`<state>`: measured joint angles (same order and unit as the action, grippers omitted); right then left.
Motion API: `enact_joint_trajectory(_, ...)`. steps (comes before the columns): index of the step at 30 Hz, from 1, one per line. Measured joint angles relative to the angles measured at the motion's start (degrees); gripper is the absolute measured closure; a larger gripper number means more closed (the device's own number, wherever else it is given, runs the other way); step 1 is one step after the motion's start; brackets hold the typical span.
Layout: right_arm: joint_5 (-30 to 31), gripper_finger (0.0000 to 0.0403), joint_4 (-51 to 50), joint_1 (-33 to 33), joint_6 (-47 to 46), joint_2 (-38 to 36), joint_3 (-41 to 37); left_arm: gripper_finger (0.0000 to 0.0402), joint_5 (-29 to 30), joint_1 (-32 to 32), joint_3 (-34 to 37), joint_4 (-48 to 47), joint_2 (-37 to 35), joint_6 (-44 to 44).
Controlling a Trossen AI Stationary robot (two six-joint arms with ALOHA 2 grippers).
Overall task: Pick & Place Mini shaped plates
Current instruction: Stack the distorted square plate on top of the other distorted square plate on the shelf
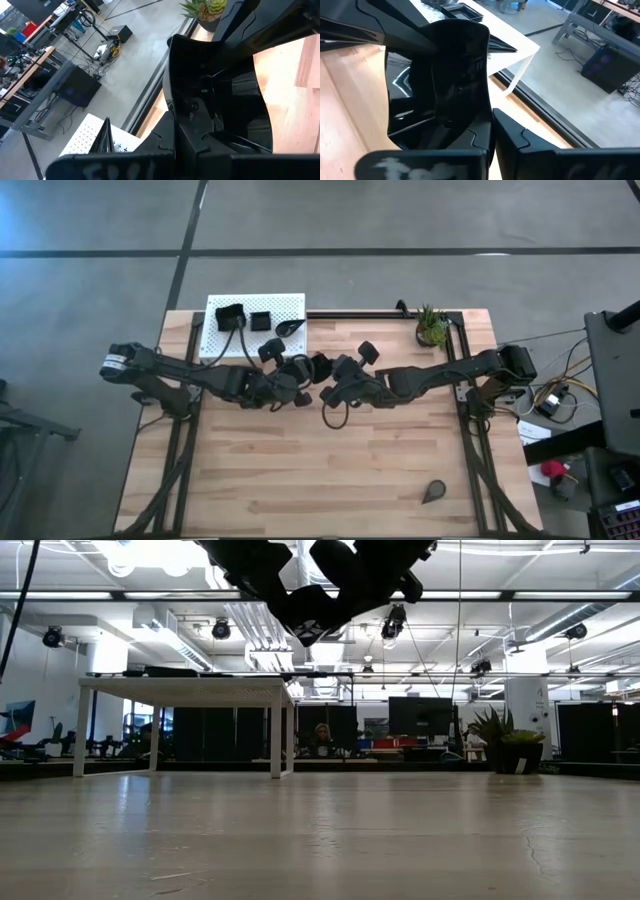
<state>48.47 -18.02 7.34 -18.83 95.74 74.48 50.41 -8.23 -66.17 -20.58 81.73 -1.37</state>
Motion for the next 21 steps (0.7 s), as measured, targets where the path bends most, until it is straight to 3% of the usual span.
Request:
enact_joint_trajectory(9,-0.07,0.0323,0.31,0.28,1.01,0.0,0.09,0.0401,-0.26,0.02,-0.21,-1.44,-0.35,0.65)
enact_joint_trajectory(16,-0.36,0.026,0.28,2.6,2.95,-1.04,2.67,0.0401,-0.67,0.3,-4.12,-12.19,-2.26,4.23)
enact_joint_trajectory(21,-0.53,0.0233,0.17,5.58,7.38,-1.05,5.81,0.0401,-4.71,1.7,-8.69,-24.3,-5.4,6.96)
